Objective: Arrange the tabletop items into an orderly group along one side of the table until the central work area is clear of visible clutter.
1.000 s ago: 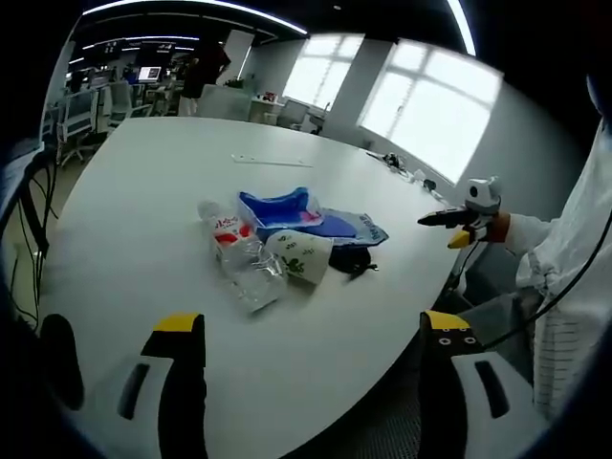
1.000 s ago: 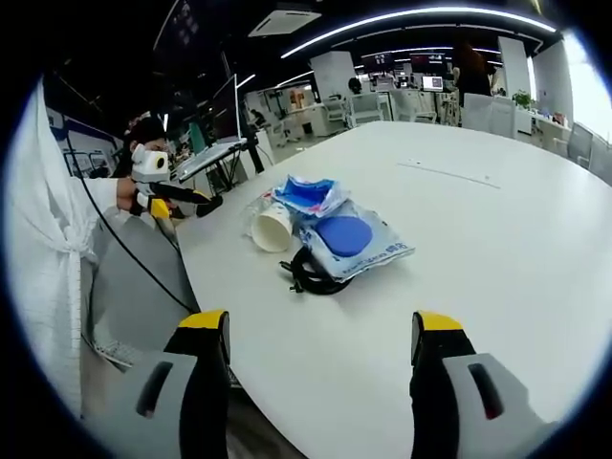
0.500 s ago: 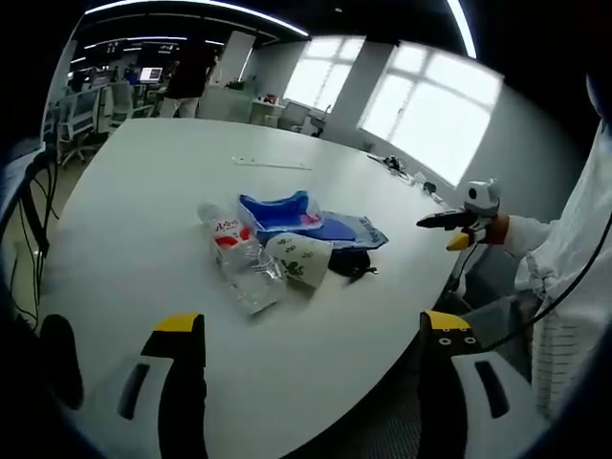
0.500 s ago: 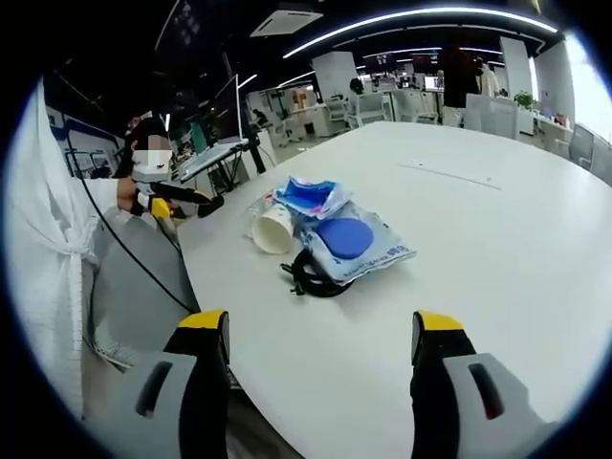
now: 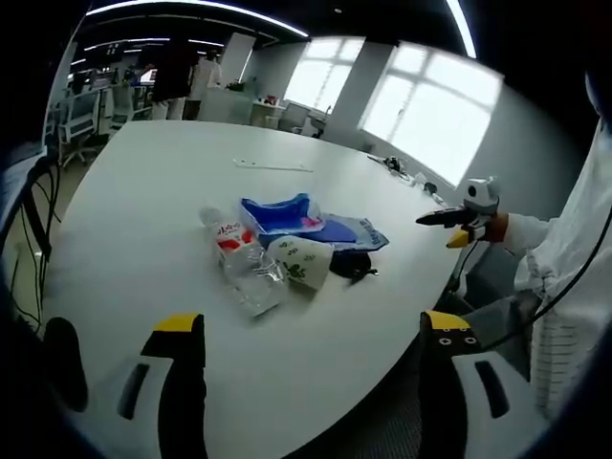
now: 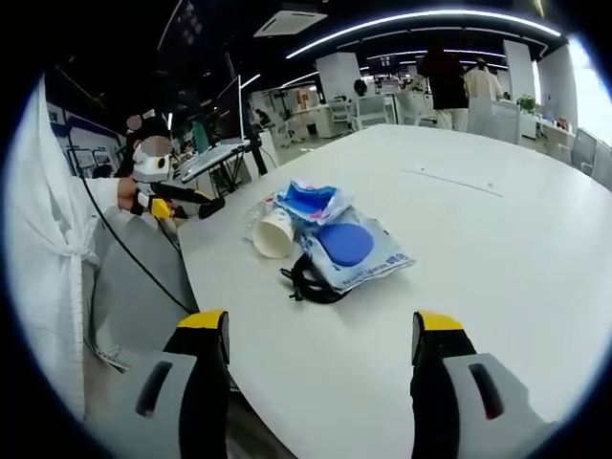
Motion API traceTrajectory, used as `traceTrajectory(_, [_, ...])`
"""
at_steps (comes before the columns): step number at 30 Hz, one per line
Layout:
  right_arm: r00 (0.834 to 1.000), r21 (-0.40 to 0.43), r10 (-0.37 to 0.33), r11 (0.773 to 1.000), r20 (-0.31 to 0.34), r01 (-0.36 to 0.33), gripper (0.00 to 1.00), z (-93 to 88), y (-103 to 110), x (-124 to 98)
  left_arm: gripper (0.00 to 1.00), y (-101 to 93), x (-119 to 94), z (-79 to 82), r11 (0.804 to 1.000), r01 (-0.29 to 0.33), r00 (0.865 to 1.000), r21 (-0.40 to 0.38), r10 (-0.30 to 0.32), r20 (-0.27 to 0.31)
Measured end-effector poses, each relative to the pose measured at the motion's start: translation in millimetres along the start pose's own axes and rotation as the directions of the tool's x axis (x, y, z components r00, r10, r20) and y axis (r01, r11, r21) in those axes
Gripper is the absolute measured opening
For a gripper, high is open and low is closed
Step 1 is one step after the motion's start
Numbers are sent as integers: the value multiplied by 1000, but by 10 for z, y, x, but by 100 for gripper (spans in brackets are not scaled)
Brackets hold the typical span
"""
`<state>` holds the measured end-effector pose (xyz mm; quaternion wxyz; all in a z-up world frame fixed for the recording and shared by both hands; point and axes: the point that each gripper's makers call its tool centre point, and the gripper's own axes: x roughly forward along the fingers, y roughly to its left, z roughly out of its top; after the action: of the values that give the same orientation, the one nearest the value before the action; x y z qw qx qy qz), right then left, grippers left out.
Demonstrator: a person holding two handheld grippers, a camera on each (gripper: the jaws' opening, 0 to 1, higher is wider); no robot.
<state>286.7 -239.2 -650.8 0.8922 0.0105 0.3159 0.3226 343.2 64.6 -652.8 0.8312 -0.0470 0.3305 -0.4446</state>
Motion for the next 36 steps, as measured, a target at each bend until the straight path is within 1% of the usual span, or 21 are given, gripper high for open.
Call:
traceTrajectory(9, [1000, -16, 1, 1000, 11, -1, 78, 135, -6, 6, 96, 8, 2, 73, 1000, 2, 1000, 12, -2, 5])
traceTrajectory(15, [1000, -26, 1, 1000, 25, 0, 77, 254, -46, 33, 96, 42, -2, 185, 1000, -3, 1000, 22, 2, 20])
traceTrajectory(23, [998, -44, 3, 999, 57, 0, 76, 483, -90, 92, 95, 79, 6, 346, 999, -9, 999, 36, 8, 43])
traceTrajectory(26, [998, -52, 6, 999, 66, -3, 76, 554, -100, 143, 95, 94, 26, 376, 999, -11, 999, 43, 9, 43])
traceTrajectory(31, [996, -48, 14, 999, 91, -10, 74, 690, -116, 254, 95, 130, 49, 486, 999, -15, 998, 43, 12, 60])
traceTrajectory(36, [995, -61, 25, 998, 100, -19, 73, 816, -140, 384, 94, 196, 86, 570, 999, -22, 997, 48, 19, 68])
